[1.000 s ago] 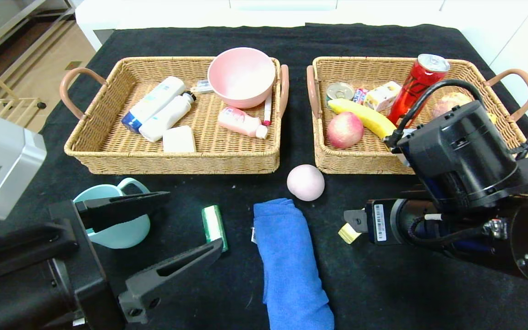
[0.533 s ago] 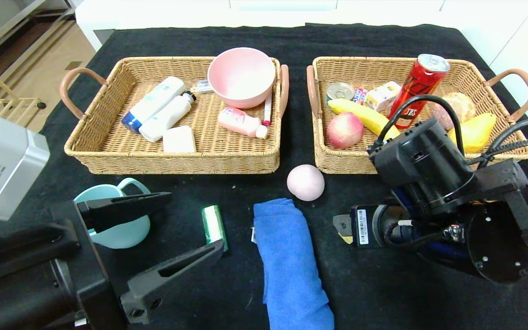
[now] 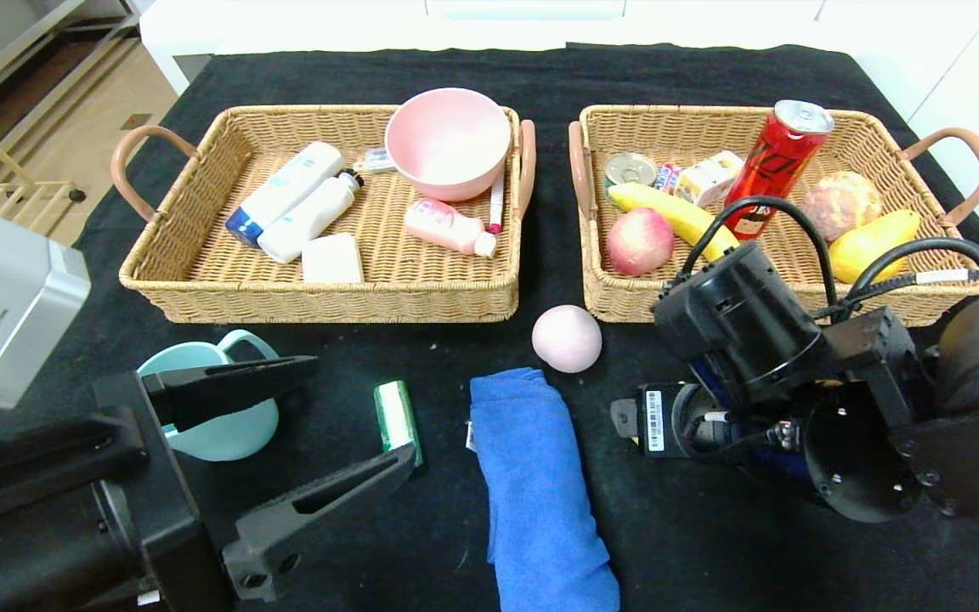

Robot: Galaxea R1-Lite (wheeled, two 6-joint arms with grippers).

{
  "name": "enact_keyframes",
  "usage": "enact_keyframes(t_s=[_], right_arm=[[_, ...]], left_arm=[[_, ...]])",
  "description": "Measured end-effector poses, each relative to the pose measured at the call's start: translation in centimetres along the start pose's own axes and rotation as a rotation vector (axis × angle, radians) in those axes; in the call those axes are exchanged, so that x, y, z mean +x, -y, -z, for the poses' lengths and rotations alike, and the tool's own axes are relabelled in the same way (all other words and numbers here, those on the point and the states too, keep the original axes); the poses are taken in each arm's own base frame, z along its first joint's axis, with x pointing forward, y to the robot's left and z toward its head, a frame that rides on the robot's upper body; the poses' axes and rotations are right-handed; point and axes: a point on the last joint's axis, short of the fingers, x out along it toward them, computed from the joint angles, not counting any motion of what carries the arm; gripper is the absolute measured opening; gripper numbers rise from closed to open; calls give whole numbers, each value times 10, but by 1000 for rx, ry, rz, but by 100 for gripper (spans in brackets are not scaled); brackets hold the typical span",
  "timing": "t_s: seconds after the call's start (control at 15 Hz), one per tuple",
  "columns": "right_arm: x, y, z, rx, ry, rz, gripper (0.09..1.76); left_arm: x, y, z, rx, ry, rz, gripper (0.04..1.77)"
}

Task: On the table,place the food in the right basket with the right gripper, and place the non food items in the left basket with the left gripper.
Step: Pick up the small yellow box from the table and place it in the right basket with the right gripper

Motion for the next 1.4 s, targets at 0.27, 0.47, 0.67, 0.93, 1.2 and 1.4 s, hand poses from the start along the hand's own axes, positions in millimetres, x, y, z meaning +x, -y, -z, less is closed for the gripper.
enact_keyframes(t_s=[0.27,0.47,0.67,0.93,1.2,1.4], right_arm=[[6,-3,-1,2,13,27,171],[8,-3,0,-1,9,30,144],[9,-3,1,-3,4,33,101],[10,-2,2,-4,2,37,45],[11,-1,2,-3,-1,39,41],[11,-1,3,-2,-4,42,41]], left_arm=[[0,0,0,1,-4,2,172],[0,0,1,1,-7,3,172],[0,1,1,1,-6,4,172],[0,1,1,1,-7,4,172],[0,1,1,1,-7,4,172],[-1,1,1,1,-6,4,172]])
